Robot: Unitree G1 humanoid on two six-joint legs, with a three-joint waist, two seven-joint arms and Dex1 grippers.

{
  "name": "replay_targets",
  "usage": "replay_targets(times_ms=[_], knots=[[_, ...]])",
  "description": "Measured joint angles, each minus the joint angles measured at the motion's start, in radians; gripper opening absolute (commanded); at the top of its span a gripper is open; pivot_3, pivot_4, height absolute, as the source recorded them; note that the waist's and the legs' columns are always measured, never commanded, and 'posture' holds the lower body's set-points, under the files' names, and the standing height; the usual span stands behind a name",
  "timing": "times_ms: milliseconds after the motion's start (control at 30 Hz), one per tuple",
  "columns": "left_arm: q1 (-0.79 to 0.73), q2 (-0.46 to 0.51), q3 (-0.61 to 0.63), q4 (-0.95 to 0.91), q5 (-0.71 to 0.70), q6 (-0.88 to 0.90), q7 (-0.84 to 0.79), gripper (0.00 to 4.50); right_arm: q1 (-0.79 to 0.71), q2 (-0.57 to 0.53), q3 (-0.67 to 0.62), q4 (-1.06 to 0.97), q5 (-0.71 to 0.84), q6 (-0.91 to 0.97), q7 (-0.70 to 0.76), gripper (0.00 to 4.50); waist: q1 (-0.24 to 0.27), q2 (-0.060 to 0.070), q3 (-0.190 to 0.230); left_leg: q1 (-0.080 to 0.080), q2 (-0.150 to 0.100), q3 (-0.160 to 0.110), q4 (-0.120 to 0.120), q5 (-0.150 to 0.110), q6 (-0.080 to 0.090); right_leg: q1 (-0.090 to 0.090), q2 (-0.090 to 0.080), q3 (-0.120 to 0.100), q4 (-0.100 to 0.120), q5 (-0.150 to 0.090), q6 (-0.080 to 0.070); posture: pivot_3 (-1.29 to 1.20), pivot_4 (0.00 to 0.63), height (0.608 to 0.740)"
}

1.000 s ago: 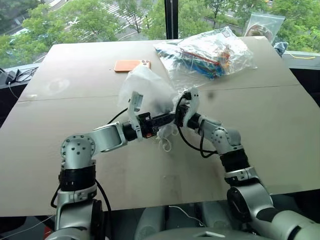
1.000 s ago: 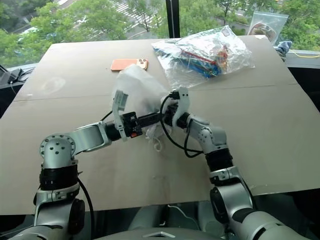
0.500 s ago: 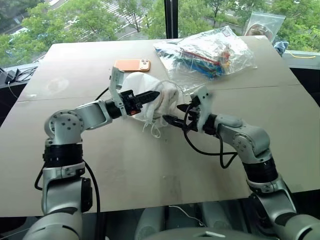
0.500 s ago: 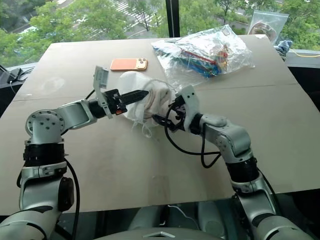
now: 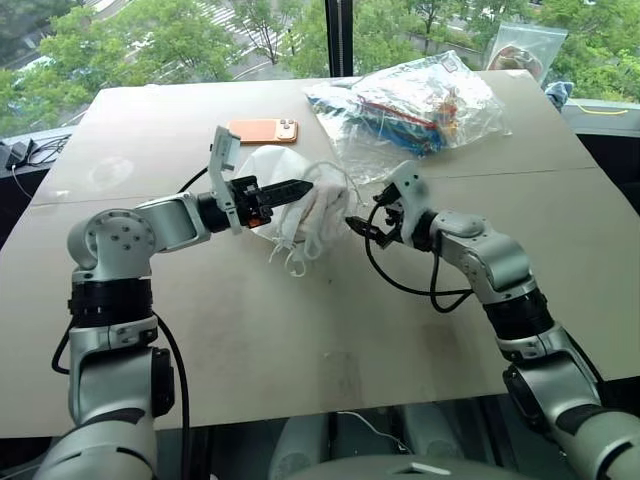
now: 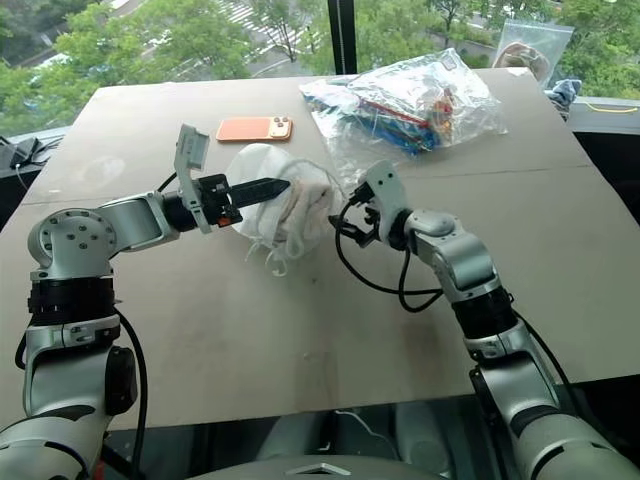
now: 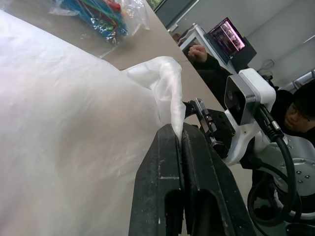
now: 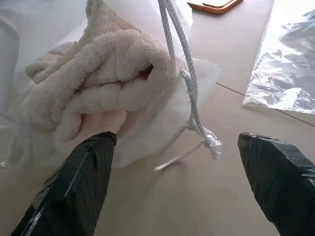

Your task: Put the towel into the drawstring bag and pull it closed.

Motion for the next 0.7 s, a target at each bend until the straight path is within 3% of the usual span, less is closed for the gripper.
replay_targets(times_ms=[67,267,700], knots=[[0.008,0.008,0.001,-0.014,0.005,0.002,-0.004,0.0,-0.016,0.005,0.001,0.053,-0.01,-0.022,0.012,3.57,-0.001,0.0,0.0,0.0,0.0,0.0,0.0,0.0,0.0,0.0,0.0,0.0,0.0,0.0,0.0,0.0,0.15,0.74],[0.041,0.015,0.004,-0.045,0.017,0.012,-0.013,0.0,-0.042,0.005,0.007,0.158,-0.055,-0.073,0.066,0.83,-0.004,0.0,0.0,0.0,0.0,0.0,0.0,0.0,0.0,-0.001,0.0,0.0,0.001,0.0,0.0,0.0,0.15,0.74],[0.061,0.023,0.033,-0.066,0.021,0.021,-0.02,0.0,-0.047,-0.023,0.014,0.191,-0.117,-0.127,0.138,0.83,-0.004,0.0,0.0,-0.001,0.0,0.0,0.0,0.0,0.0,-0.002,0.0,0.0,0.001,0.0,0.0,0.0,0.15,0.74]])
